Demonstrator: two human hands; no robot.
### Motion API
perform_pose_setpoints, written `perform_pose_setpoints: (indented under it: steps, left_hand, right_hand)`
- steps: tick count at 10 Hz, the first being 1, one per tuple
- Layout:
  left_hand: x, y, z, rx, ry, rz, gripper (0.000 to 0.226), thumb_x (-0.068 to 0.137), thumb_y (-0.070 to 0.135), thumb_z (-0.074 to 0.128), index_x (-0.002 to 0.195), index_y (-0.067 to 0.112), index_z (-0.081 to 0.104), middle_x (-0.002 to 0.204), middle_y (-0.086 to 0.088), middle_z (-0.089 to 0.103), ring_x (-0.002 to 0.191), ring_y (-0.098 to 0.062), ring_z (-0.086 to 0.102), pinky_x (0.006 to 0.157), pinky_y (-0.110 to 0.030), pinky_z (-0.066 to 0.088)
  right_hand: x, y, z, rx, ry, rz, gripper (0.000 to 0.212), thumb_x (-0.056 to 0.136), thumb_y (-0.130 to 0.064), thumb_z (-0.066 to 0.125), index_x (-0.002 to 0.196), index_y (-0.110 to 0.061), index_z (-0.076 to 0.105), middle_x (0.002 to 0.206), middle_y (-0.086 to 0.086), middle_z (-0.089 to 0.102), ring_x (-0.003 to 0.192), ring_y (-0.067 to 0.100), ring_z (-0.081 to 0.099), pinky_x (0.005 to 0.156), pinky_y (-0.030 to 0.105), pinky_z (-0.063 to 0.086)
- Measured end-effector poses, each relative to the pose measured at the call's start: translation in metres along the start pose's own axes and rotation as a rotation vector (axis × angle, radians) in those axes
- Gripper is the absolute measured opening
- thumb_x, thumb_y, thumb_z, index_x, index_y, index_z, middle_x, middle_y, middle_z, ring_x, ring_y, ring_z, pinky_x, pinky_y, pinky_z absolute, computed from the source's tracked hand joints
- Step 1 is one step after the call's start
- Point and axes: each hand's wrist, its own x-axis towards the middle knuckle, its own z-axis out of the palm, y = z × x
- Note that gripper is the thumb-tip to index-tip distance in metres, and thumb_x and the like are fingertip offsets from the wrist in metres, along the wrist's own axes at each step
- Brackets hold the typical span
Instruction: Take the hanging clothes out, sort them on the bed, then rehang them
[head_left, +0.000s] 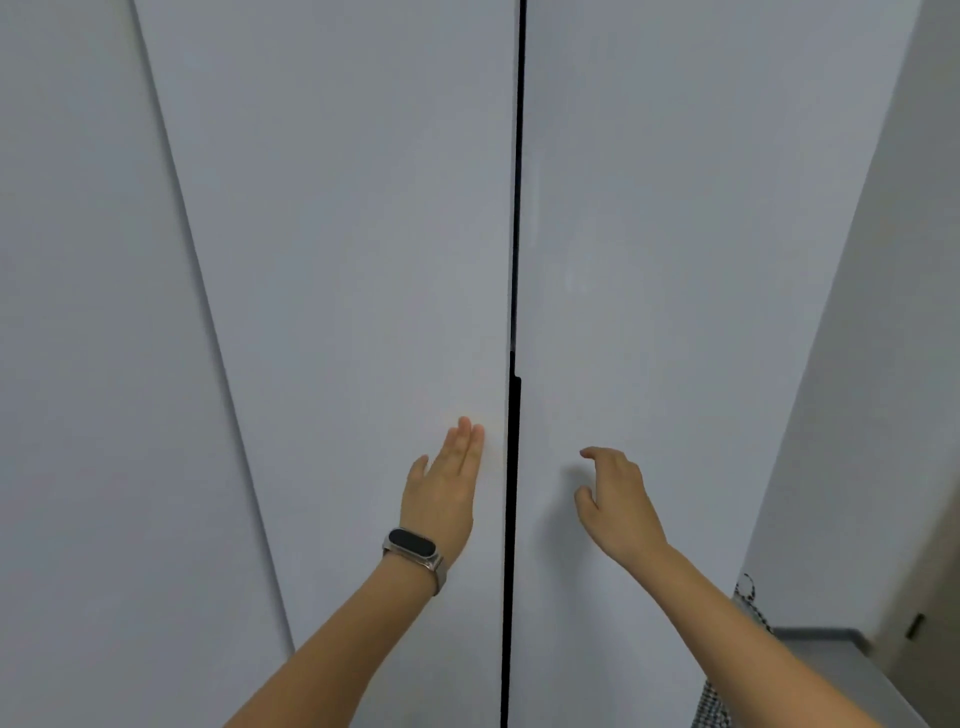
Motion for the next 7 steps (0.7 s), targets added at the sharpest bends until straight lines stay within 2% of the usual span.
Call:
perform_pose_setpoints:
  steps: [1, 2, 3, 4, 5, 6, 7]
  left_hand:
    - [0.016, -0.006, 0.007, 0.038, -0.035, 0.025, 0.082, 0.084, -0.011, 0.034, 0.149, 0.016, -0.009, 0.158, -0.003, -0.014, 0.146, -0.015, 0.001, 0.116, -0.036, 0.017]
    - [0.03, -0.007, 0.013, 0.047, -0.081, 0.05, 0.081, 0.083, -0.011, 0.033, 0.149, 0.013, -0.008, 0.157, -0.005, -0.015, 0.146, -0.017, -0.007, 0.118, -0.034, 0.011]
    - [0.042, -0.009, 0.018, 0.057, -0.109, 0.052, 0.081, 0.083, -0.011, 0.033, 0.149, 0.012, -0.009, 0.157, -0.004, -0.017, 0.145, -0.016, -0.01, 0.117, -0.034, 0.015]
    - [0.052, -0.01, 0.022, 0.06, -0.139, 0.052, 0.082, 0.083, -0.01, 0.033, 0.149, 0.012, -0.01, 0.156, -0.003, -0.018, 0.145, -0.016, -0.01, 0.108, -0.031, 0.029]
    - [0.062, -0.011, 0.025, 0.093, -0.167, 0.056, 0.082, 0.083, -0.01, 0.034, 0.148, 0.012, -0.012, 0.156, -0.003, -0.02, 0.145, -0.016, -0.01, 0.094, -0.027, 0.039]
    - [0.068, -0.012, 0.025, 0.079, -0.199, 0.055, 0.081, 0.085, -0.009, 0.033, 0.148, 0.013, -0.013, 0.155, -0.002, -0.021, 0.145, -0.014, -0.01, 0.091, -0.027, 0.042]
    - [0.077, -0.013, 0.015, 0.062, -0.234, 0.057, 0.079, 0.087, -0.007, 0.031, 0.148, 0.015, -0.013, 0.156, 0.001, -0.021, 0.145, -0.012, -0.009, 0.099, -0.031, 0.04]
  right_hand:
    - [0.015, 0.006, 0.001, -0.114, -0.074, 0.002, 0.056, 0.092, -0.012, 0.044, 0.146, -0.012, 0.028, 0.15, 0.004, 0.031, 0.137, 0.022, 0.029, 0.105, 0.032, 0.037]
    - [0.026, 0.01, 0.001, -0.173, -0.153, 0.021, 0.066, 0.092, -0.015, 0.044, 0.151, -0.016, 0.015, 0.158, 0.003, 0.016, 0.145, 0.021, 0.018, 0.113, 0.032, 0.027]
    - [0.032, 0.013, 0.002, -0.192, -0.219, 0.053, 0.072, 0.092, -0.015, 0.046, 0.153, -0.021, 0.007, 0.161, 0.001, 0.004, 0.146, 0.022, 0.013, 0.113, 0.034, 0.027]
    - [0.036, 0.017, 0.003, -0.207, -0.26, 0.091, 0.075, 0.091, -0.014, 0.046, 0.153, -0.024, 0.004, 0.161, -0.003, -0.004, 0.143, 0.025, 0.017, 0.105, 0.035, 0.037]
    - [0.039, 0.024, 0.008, -0.231, -0.274, 0.098, 0.077, 0.091, -0.014, 0.046, 0.153, -0.026, 0.002, 0.16, -0.009, -0.014, 0.14, 0.025, 0.024, 0.091, 0.032, 0.046]
    - [0.038, 0.029, 0.01, -0.285, -0.31, 0.082, 0.079, 0.091, -0.016, 0.048, 0.152, -0.028, 0.0, 0.157, -0.015, -0.023, 0.136, 0.026, 0.028, 0.082, 0.031, 0.048]
    - [0.039, 0.033, 0.005, -0.423, -0.305, 0.088, 0.077, 0.089, -0.012, 0.047, 0.152, -0.029, 0.006, 0.157, -0.014, -0.023, 0.142, 0.026, 0.016, 0.093, 0.033, 0.046]
